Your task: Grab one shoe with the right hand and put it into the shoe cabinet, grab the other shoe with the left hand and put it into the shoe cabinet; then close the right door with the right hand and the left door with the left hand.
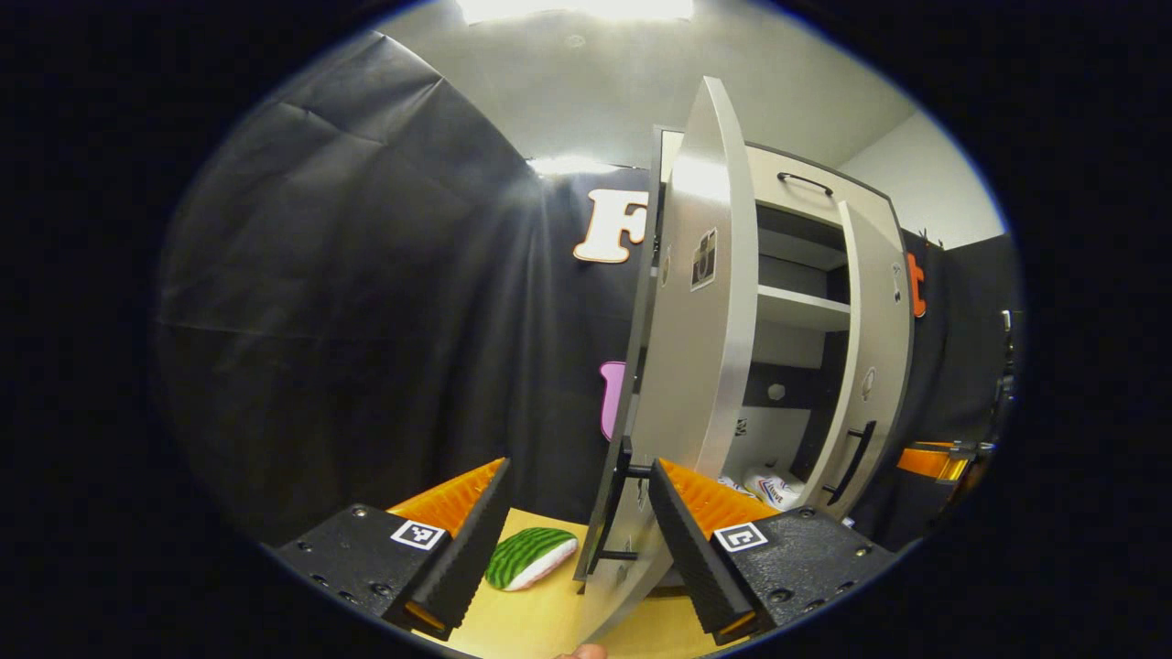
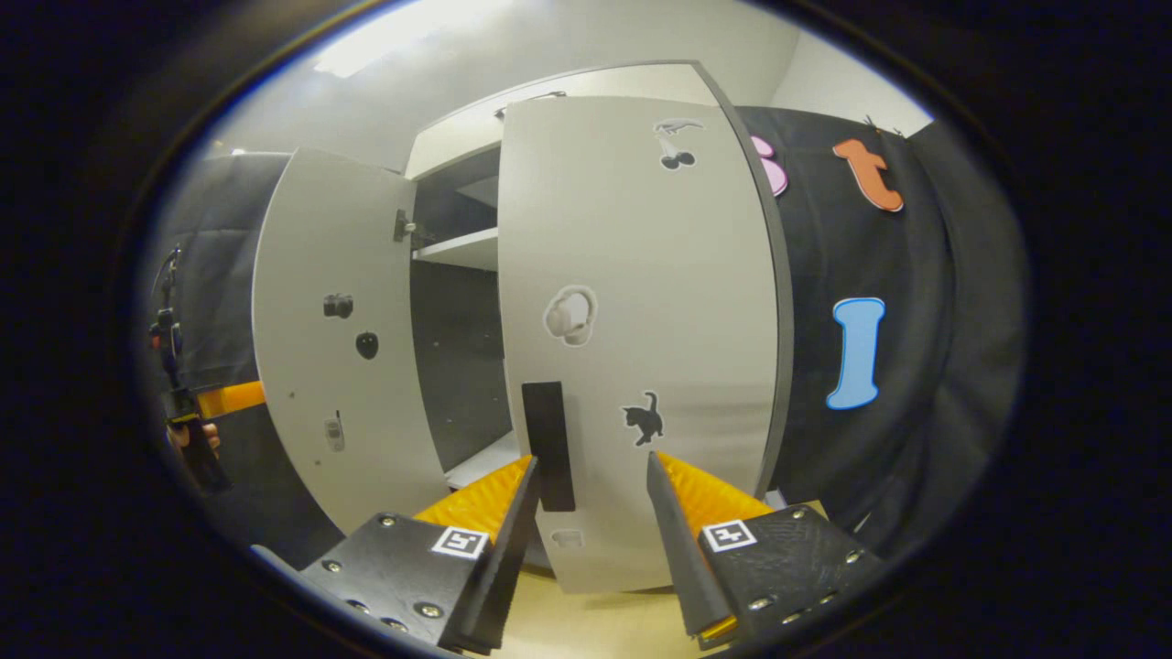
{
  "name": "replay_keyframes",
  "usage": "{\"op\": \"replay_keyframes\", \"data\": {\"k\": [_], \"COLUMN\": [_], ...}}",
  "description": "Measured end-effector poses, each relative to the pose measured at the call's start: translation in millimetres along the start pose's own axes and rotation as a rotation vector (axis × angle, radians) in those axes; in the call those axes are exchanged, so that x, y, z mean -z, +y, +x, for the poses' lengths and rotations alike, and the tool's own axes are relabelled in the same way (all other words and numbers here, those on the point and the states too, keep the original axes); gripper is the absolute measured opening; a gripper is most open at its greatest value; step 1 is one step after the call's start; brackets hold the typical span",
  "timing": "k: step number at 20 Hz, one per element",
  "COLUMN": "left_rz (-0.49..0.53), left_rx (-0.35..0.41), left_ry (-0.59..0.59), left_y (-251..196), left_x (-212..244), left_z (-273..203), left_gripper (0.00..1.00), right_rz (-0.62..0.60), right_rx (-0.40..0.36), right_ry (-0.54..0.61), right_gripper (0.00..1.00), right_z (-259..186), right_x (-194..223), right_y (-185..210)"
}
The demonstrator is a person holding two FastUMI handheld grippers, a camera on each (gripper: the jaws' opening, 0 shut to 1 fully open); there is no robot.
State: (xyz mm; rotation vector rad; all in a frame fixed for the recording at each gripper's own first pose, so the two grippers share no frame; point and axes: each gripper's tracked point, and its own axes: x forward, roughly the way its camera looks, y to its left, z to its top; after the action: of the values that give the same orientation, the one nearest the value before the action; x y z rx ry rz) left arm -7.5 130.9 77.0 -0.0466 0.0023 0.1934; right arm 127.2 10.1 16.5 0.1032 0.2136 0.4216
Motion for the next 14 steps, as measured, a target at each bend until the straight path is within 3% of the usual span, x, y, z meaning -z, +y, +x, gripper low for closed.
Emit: {"op": "replay_keyframes", "data": {"k": [5,6,14], "left_rz": [-0.011,-0.012,-0.012], "left_rx": [0.081,0.091,0.181], "left_ry": [0.010,0.011,0.023], "left_y": [-21,-24,-57], "left_x": [5,6,10], "left_z": [3,4,14], "left_gripper": [0.91,0.91,0.91], "right_rz": [0.000,-0.001,-0.009], "right_rx": [0.005,0.007,0.038], "right_ry": [0.003,0.002,0.005], "right_gripper": [0.70,0.63,0.63], "right_z": [-1,-2,-11], "right_x": [0,0,0], "right_y": [2,1,-4]}}
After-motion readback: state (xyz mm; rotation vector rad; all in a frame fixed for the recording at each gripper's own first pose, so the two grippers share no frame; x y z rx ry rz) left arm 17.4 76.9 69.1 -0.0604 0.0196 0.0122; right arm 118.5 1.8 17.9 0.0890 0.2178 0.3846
